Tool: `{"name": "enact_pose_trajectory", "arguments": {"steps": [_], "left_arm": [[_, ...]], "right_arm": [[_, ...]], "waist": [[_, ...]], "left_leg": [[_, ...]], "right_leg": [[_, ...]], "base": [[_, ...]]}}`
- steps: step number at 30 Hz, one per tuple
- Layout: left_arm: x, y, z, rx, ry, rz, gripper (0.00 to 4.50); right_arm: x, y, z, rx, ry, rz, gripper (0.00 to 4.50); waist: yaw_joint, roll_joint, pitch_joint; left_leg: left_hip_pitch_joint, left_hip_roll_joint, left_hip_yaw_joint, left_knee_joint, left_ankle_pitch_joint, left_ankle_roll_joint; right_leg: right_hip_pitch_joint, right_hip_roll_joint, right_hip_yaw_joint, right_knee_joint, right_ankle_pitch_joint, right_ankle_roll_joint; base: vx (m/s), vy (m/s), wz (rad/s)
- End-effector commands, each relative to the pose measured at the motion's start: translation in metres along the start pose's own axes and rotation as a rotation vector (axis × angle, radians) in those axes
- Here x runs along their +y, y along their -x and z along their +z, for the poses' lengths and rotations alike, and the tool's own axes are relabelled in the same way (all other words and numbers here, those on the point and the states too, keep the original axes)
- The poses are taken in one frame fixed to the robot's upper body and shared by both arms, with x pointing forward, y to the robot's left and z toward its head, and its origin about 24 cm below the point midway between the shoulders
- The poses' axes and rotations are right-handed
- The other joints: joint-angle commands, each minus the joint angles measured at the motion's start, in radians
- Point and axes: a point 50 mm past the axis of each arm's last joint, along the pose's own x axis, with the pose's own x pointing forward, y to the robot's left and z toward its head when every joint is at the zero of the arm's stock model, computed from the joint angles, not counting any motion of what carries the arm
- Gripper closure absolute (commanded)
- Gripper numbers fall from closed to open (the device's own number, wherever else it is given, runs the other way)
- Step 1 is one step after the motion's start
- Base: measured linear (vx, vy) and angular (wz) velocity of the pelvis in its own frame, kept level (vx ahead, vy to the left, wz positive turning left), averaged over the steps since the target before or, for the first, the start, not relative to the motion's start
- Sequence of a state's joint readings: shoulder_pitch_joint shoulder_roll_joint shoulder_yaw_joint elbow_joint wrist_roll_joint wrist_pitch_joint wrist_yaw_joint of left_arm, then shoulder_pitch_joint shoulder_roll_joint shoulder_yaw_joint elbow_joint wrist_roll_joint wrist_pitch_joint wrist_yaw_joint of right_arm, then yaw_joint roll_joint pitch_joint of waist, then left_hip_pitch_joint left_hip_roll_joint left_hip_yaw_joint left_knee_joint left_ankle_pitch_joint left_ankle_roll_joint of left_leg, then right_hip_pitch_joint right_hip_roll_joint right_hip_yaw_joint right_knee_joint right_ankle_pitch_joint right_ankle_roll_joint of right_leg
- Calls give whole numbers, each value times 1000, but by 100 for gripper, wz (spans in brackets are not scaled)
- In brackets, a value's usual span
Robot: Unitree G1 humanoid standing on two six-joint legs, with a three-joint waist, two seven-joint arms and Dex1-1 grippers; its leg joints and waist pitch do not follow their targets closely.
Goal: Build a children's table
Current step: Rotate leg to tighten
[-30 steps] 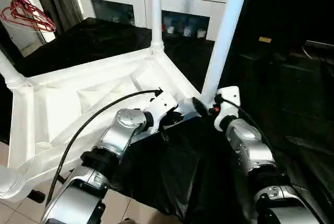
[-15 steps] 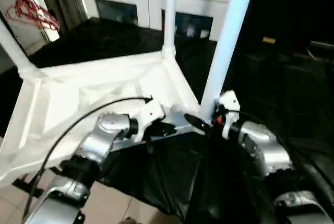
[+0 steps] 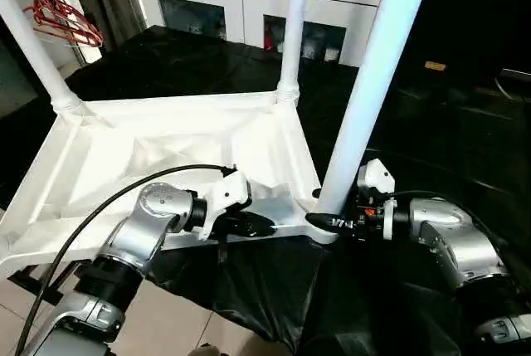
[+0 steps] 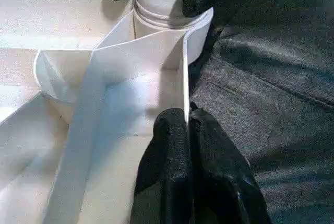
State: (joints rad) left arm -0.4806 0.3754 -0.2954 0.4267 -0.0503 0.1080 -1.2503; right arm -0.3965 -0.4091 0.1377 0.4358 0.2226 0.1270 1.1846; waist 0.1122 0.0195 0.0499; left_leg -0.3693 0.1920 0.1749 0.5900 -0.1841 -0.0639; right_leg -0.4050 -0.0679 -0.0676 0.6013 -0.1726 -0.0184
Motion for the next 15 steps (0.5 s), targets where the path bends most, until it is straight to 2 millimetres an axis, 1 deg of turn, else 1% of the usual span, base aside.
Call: {"name": "enact_pose_trajectory", "arguments": {"steps": [1,6,9,10,11,12,13,14,15], "left_arm": [[0,-2,16,-64,-50,-20,450],[0,-2,16,-59,-47,-10,450],[7,-5,15,-43,-46,72,450],[12,-6,15,-42,-37,118,450],[17,-8,17,-46,-28,164,450],[20,-10,18,-46,-18,197,450],[26,-13,21,-45,-9,244,450],[27,-14,21,-45,-7,254,450],[28,-16,22,-44,-4,269,450]], "right_arm": [[7,-5,-1,18,3,55,208],[10,-6,-3,26,-3,74,216],[11,-7,-6,23,-15,49,222],[10,-7,-8,15,-27,30,225],[9,-9,-11,13,-46,-9,225],[7,-11,-13,11,-59,-47,232],[2,-16,-16,16,-73,-140,238],[1,-17,-17,18,-76,-168,243],[-2,-19,-18,22,-80,-215,243]], "waist": [[0,-13,-64],[0,-13,-63],[0,-13,-62],[-1,-13,-60],[-2,-14,-59],[-1,-13,-59],[-2,-16,-59],[-3,-14,-58],[-5,-13,-58]], "left_leg": [[10,43,-7,-68,-172,63],[10,43,-7,-68,-179,60],[11,42,-7,-68,-186,58],[11,42,-7,-69,-195,54],[13,40,-7,-70,-210,50],[17,40,-7,-70,-215,45],[17,39,-8,-71,-226,36],[15,38,-9,-72,-221,32],[16,38,-10,-73,-226,26]], "right_leg": [[49,-77,46,-68,-236,-207],[50,-77,47,-70,-253,-200],[49,-77,47,-72,-260,-197],[47,-76,46,-76,-281,-192],[46,-77,47,-79,-306,-186],[44,-77,47,-81,-316,-182],[46,-79,47,-84,-348,-174],[45,-79,47,-85,-353,-170],[44,-80,46,-85,-359,-169]], "base": [[0,0,0],[0,0,0],[0,0,0],[0,0,0],[0,0,0],[0,0,0],[0,0,0],[0,0,0],[0,0,0]]}}
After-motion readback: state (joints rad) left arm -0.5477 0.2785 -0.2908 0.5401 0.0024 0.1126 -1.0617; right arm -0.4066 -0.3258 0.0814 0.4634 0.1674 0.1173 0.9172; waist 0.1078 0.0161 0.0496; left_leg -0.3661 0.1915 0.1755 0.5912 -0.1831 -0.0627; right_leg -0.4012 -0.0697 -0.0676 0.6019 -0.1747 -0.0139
